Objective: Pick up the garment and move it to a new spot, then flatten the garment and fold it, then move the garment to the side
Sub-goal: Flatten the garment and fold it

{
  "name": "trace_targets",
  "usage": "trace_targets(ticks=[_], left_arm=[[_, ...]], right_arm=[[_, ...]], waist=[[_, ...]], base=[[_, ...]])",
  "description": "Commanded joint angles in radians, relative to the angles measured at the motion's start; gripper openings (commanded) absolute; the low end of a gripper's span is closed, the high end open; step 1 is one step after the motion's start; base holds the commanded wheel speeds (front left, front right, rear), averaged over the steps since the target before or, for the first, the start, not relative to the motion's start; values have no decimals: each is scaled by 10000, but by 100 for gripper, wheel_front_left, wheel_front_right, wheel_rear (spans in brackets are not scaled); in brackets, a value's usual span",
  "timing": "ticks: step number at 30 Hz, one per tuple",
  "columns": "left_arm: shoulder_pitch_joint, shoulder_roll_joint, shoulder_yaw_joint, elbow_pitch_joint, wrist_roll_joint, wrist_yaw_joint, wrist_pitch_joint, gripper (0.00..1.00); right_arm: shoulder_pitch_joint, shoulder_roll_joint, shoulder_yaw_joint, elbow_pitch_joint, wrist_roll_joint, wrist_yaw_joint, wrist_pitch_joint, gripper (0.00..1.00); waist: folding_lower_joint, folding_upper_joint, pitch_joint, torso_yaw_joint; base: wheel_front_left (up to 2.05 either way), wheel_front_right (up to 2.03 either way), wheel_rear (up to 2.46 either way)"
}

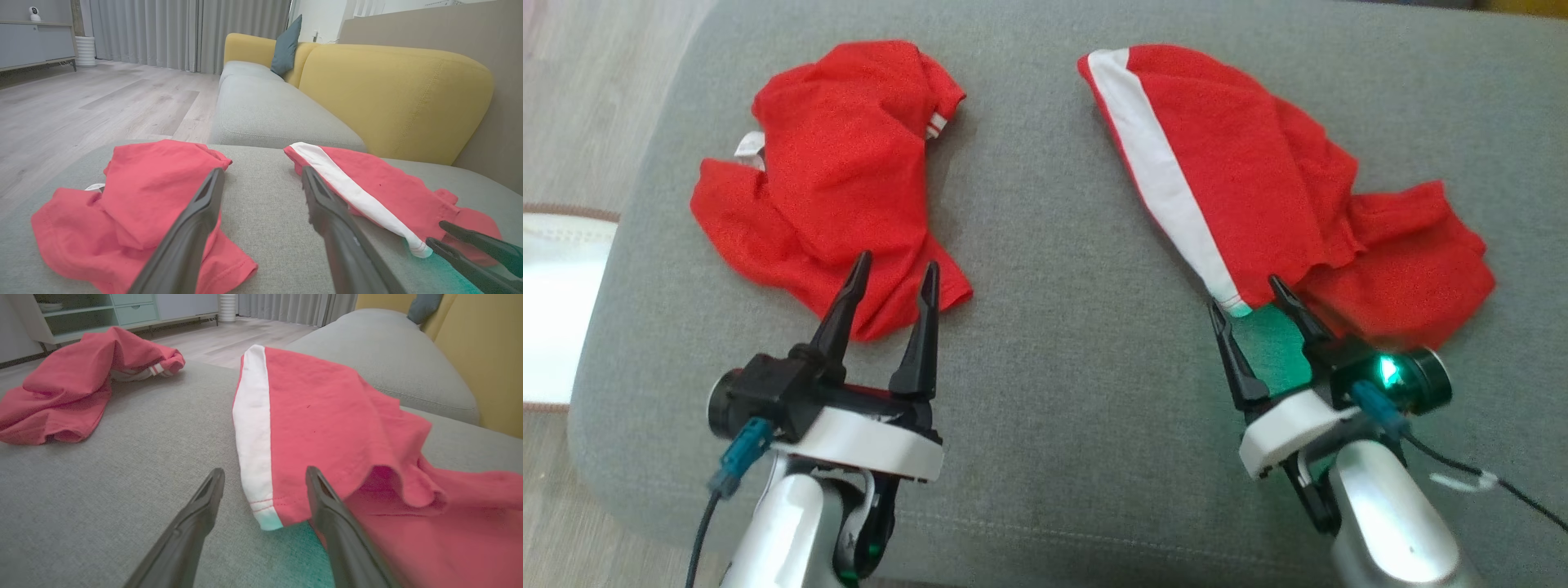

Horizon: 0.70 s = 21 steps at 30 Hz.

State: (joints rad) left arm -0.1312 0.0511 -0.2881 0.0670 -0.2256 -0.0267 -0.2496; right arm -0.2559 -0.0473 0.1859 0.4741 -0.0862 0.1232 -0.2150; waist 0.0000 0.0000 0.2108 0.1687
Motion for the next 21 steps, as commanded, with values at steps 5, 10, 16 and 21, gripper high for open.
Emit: trace_targets(ticks=[5,10,16,21], left_arm=[[-646,-7,130,-297,-150,50,-122,100],[-834,-8,95,-318,-256,92,-122,100],[-880,-8,150,-252,-288,121,-122,100],[-859,-8,132,-212,-353,126,-122,100]], right_arm=[[-900,-29,214,605,-583,75,61,100],[-1333,-29,27,1385,-902,75,266,49],[-1678,-29,677,1229,-122,75,-208,0],[-1661,-29,1782,145,1066,75,-392,0]], waist=[[0,0,468,167],[0,0,722,242],[0,0,678,23],[0,0,298,-248]], base=[[0,0,0],[0,0,0],[0,0,0],[0,0,0]])
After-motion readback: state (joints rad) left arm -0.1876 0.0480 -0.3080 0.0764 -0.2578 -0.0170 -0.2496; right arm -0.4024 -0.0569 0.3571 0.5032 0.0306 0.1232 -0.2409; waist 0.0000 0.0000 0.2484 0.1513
